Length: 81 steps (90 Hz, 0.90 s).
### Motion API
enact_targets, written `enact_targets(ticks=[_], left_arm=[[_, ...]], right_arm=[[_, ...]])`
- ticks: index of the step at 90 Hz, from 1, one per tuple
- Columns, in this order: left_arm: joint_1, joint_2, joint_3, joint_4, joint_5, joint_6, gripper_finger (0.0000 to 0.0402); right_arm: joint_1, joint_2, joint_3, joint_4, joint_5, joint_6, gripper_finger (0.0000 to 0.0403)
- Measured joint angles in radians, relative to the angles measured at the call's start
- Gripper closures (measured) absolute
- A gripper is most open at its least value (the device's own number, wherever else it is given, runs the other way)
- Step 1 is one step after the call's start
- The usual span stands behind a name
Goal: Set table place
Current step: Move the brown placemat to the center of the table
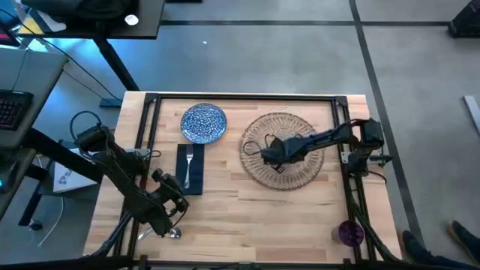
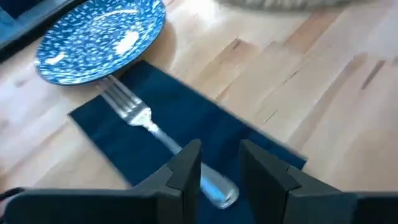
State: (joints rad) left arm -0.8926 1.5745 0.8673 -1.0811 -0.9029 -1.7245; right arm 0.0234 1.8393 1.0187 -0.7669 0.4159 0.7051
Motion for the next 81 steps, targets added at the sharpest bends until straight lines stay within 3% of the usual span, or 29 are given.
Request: enact_targets(ticks=[13,32,62,81], left_arm=[[0.046,0.0,0.0,0.16,-0.092,0.041,0.0312],[0.11,0.0,0.0,0.393,-0.198,0.324,0.0312],[0.224,0.0,0.0,0.524,-0.196,0.526,0.0312],[0.29,0.0,0.0,0.562,-0.105,0.736,0.0312]], right_arm=[[0.075,-0.001,0.001,0.181,-0.059,-0.009,0.0403],[0.175,0.005,-0.003,0.397,-0.112,-0.05,0.0403],[0.26,0.006,-0.003,0.471,-0.081,-0.051,0.0403],[0.266,0.006,-0.003,0.459,0.01,-0.058,0.0403]])
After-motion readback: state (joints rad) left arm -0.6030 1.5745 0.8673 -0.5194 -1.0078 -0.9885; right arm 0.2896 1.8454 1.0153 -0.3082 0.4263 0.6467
